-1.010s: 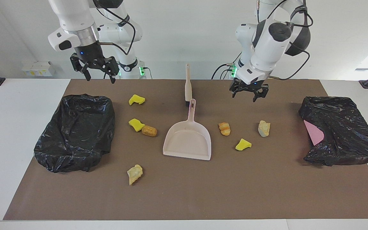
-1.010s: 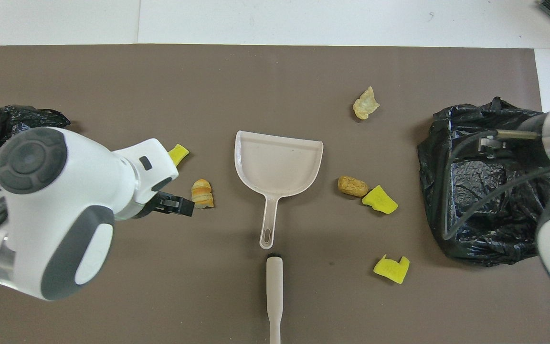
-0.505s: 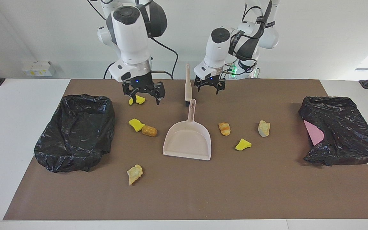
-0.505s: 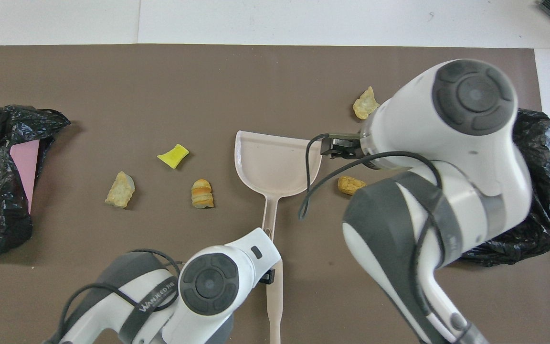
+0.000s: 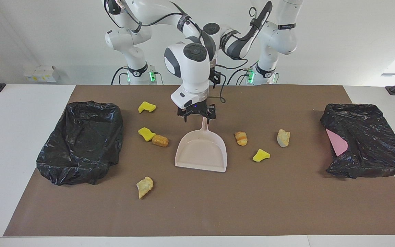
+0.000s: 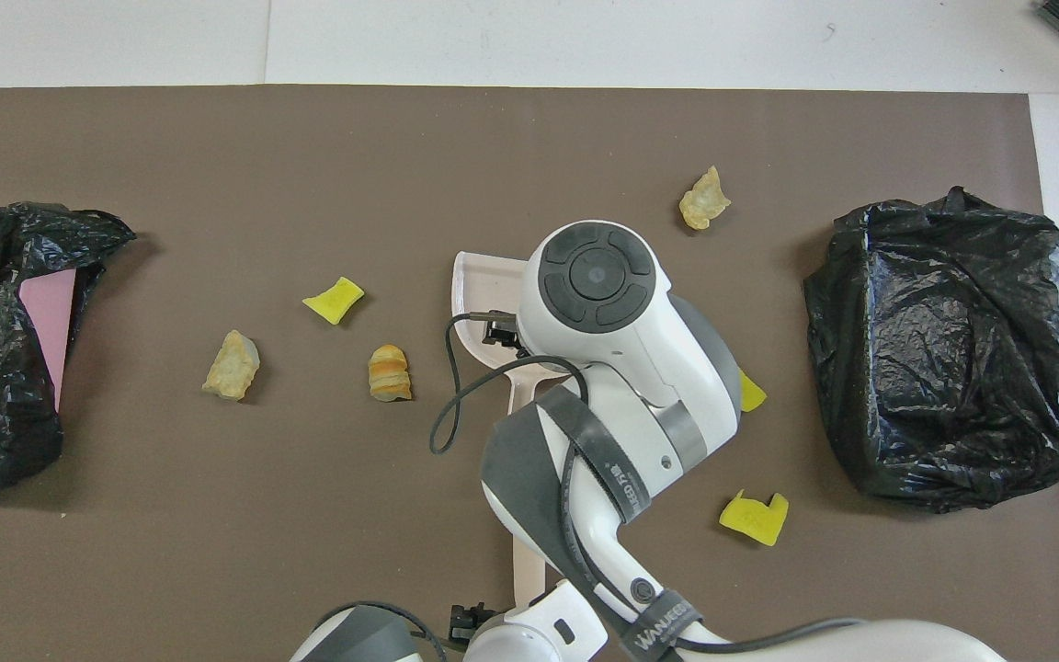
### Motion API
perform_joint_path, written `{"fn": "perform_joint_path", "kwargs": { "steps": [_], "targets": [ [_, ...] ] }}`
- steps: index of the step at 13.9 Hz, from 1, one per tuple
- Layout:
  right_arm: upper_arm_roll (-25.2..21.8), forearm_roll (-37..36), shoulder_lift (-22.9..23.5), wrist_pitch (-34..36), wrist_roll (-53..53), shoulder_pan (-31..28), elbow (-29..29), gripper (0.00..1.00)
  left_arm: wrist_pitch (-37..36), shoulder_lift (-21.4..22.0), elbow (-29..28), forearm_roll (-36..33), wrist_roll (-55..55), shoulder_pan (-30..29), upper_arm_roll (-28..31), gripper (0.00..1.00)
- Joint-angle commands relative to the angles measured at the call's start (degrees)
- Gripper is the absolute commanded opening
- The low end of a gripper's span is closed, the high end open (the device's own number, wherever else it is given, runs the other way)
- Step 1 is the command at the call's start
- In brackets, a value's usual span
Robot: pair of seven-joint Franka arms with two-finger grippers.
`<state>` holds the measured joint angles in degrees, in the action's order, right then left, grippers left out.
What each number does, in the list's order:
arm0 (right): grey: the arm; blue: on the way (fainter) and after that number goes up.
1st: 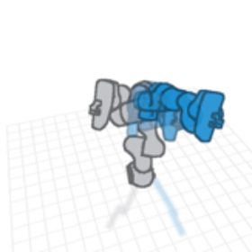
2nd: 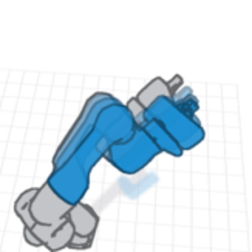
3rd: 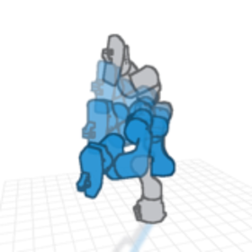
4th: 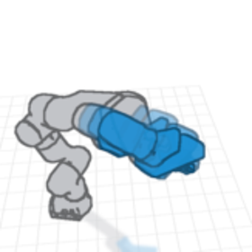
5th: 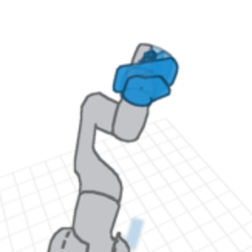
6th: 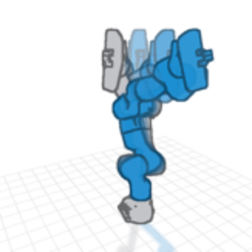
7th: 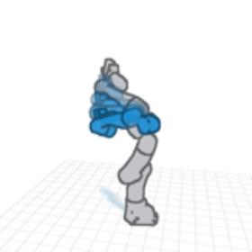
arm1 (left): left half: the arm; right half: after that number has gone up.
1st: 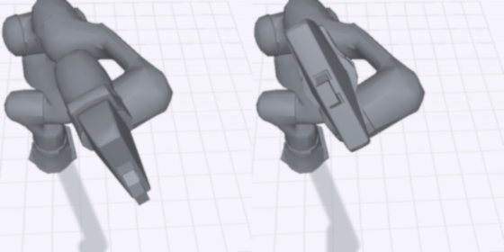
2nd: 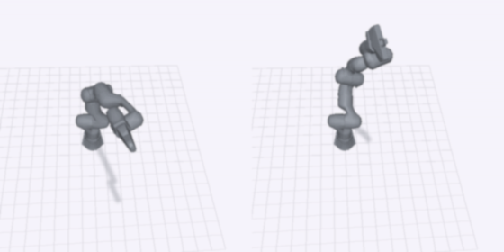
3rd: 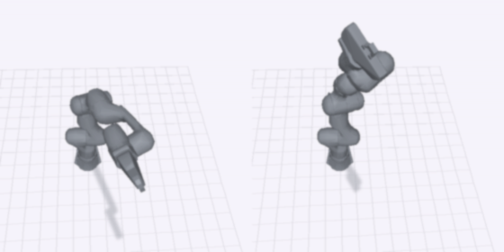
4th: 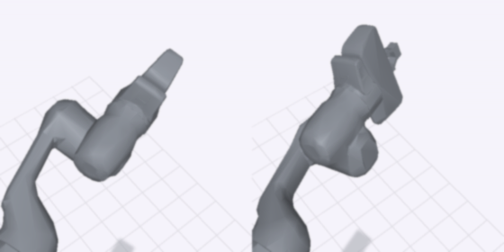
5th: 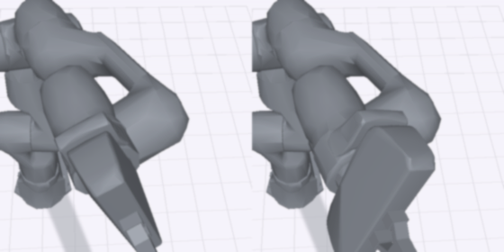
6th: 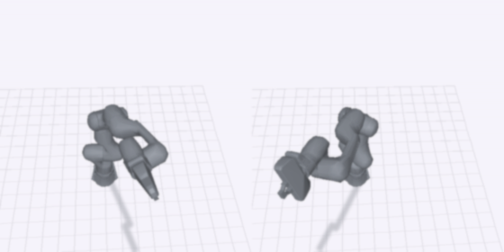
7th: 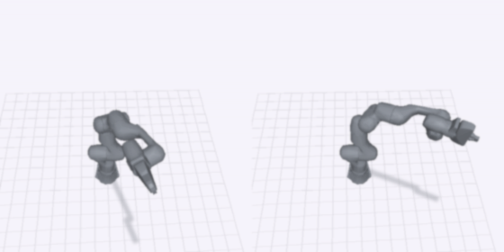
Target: Sweep and dump trash in bin
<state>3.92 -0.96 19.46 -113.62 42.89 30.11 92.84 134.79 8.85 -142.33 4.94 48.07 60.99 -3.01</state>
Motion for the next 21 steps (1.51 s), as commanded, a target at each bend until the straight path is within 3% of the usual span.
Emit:
{"fn": "perform_joint_path", "kwargs": {
  "steps": [1,8,10,11,12,13,14,15,19,20,21],
  "targets": [
    [-0.2,0.8,4.0,-4.6,2.5,1.8,0.8,1.0,3.5,1.9,-4.3,0.4,3.4,2.6,-0.3,1.0],
    [0.1,1.4,2.3,-6.4,3.3,2.9,7.7,1.0,4.3,1.3,-4.8,0.4,6.7,2.6,-2.5,1.0],
    [0.6,2.5,2.2,-6.3,3.3,2.8,7.9,1.0,4.2,1.3,-4.5,0.4,8.0,2.5,-2.7,0.71],
    [0.6,4.3,2.2,-6.4,3.2,2.8,7.8,1.0,4.1,1.5,-4.3,0.3,8.0,2.5,-2.7,0.47],
    [0.6,4.9,2.2,-6.4,2.9,2.8,7.9,0.91,3.8,1.6,-4.3,0.3,8.0,2.4,-2.7,0.17],
    [0.6,4.9,2.2,-6.3,2.8,2.8,7.9,0.59,3.6,1.6,-4.3,0.3,8.0,2.3,-2.6,0.0],
    [0.6,4.9,2.2,-6.2,2.6,2.8,7.9,0.26,3.2,2.0,-4.2,0.3,8.0,1.8,-2.6,0.0],
    [0.6,4.9,2.3,-6.3,1.9,2.7,7.9,0.03,1.5,2.1,-3.5,0.3,8.0,1.7,-2.4,0.0],
    [0.9,5.6,2.3,-5.7,-6.7,2.1,7.8,0.0,-2.0,5.0,-4.4,0.2,8.2,0.2,-2.5,0.0],
    [0.8,8.3,2.4,-5.7,-6.8,2.1,7.4,0.05,-3.2,6.2,-4.8,0.0,8.3,-0.6,-2.5,0.0],
    [0.8,8.8,2.5,-5.6,-6.8,1.9,7.3,0.0,-4.7,7.1,-5.1,-0.4,8.2,-2.4,-2.5,0.0]
  ]
}}
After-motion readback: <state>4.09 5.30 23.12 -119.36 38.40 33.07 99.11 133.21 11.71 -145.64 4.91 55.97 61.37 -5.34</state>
